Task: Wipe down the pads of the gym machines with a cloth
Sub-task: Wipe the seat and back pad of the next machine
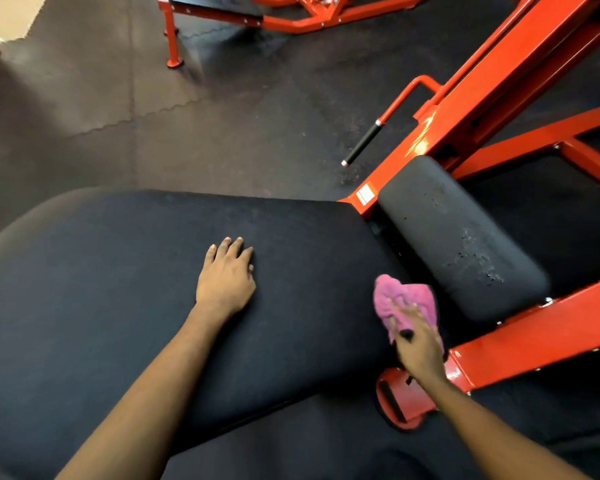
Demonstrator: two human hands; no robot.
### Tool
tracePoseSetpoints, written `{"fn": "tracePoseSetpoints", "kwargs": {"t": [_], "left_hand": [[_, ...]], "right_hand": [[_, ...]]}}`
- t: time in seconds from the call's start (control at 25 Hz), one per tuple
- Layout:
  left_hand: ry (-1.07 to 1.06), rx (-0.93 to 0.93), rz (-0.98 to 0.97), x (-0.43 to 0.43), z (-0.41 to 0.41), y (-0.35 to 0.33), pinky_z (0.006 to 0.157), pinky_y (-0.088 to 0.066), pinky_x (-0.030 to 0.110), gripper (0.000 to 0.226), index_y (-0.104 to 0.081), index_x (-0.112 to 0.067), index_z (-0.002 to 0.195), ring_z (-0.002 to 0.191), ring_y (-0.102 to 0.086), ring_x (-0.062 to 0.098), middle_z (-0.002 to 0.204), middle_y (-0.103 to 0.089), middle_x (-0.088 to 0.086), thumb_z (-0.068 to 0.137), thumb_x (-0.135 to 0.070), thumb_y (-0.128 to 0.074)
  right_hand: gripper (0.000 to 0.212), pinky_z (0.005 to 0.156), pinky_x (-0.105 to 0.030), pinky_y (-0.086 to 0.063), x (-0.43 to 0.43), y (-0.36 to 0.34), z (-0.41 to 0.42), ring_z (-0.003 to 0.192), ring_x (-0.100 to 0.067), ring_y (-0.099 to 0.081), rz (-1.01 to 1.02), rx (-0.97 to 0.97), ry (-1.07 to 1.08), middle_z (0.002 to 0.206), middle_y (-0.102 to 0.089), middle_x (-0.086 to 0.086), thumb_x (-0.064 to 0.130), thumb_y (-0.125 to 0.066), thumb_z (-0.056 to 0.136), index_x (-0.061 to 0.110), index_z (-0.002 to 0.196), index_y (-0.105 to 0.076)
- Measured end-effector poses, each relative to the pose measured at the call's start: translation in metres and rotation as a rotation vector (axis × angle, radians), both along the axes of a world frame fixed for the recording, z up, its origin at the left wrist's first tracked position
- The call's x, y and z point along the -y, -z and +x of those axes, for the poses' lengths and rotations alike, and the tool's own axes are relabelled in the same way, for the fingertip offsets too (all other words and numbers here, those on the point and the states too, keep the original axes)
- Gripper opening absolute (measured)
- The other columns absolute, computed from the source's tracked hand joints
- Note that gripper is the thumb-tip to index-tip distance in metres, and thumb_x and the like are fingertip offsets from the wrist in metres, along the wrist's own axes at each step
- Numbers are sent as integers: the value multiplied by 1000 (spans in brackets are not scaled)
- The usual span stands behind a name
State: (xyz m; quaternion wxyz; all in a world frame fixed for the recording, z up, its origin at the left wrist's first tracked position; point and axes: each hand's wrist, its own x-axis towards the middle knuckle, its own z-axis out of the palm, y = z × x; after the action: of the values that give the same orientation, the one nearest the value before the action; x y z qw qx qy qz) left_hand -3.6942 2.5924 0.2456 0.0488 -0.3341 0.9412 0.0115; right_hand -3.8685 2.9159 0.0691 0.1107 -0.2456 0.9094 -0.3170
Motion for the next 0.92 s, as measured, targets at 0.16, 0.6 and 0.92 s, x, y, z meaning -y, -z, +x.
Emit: {"fn": "tracePoseSetpoints", "kwargs": {"t": [0.16,0.6,0.92], "left_hand": [[-18,-30,-13,-12,33,-13,125,-5,41,45,-43,-19,148,152,-14,25,163,-27,5,104,-23,-36],[-89,-123,-78,21,73,-37,122,-18,43,34,-62,-19,130,144,-35,25,149,-49,3,101,-20,-44],[-102,-153,-91,39,82,-43,121,-24,42,35,-63,-15,130,143,-38,26,147,-52,4,100,-17,-46]], "right_hand": [[46,112,-59,-35,56,-22,8,139,-29,-46,116,211,360,148,-55,-3,34,-52,97,29,143,-56],[75,120,-49,-21,104,-88,104,154,-15,-17,-160,-109,-466,164,-22,21,39,-56,87,64,149,-23],[52,112,-52,-38,179,-79,23,135,-24,-51,-6,197,101,147,-56,5,46,-43,92,32,139,-59]]}}
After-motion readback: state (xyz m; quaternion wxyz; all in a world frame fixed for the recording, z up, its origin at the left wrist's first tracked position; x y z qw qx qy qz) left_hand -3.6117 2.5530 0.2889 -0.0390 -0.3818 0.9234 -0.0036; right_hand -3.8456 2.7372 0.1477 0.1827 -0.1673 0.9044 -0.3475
